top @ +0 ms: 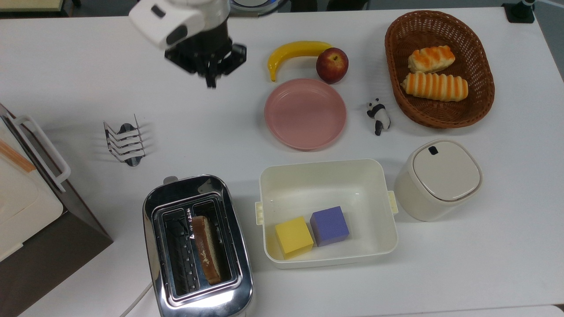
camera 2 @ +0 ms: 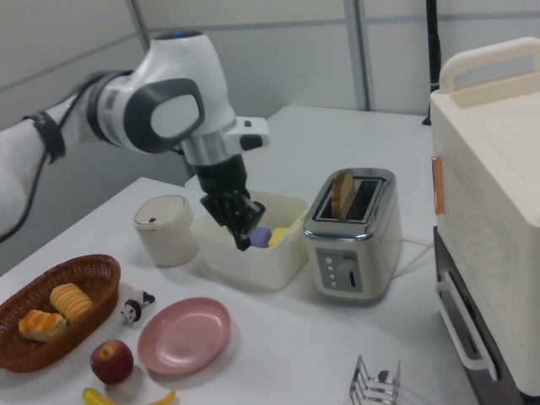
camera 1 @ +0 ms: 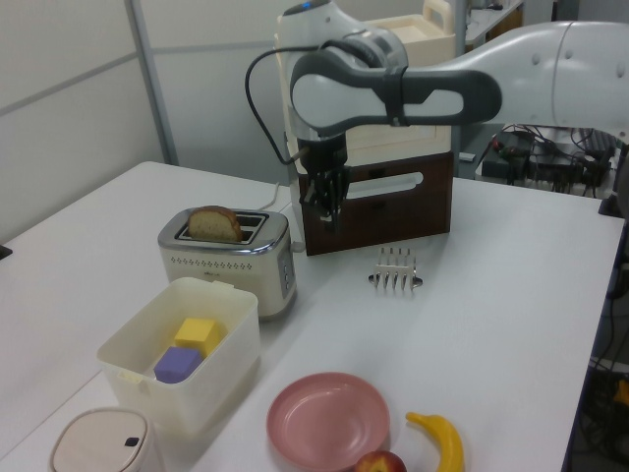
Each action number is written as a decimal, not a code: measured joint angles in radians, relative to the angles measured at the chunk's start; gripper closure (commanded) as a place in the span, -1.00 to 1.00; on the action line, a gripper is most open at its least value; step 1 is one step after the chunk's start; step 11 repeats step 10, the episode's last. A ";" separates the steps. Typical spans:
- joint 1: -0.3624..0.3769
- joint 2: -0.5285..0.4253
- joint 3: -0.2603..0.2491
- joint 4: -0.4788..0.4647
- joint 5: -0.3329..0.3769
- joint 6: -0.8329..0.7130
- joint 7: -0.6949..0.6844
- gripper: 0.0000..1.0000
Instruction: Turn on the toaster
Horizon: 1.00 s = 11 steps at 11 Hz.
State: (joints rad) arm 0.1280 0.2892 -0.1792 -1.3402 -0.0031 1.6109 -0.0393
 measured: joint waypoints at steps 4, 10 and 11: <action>0.008 -0.113 0.000 -0.042 0.000 -0.086 0.013 -0.92; 0.005 -0.125 -0.006 -0.066 -0.022 -0.086 0.008 -1.00; 0.005 -0.125 -0.006 -0.066 -0.022 -0.086 0.008 -1.00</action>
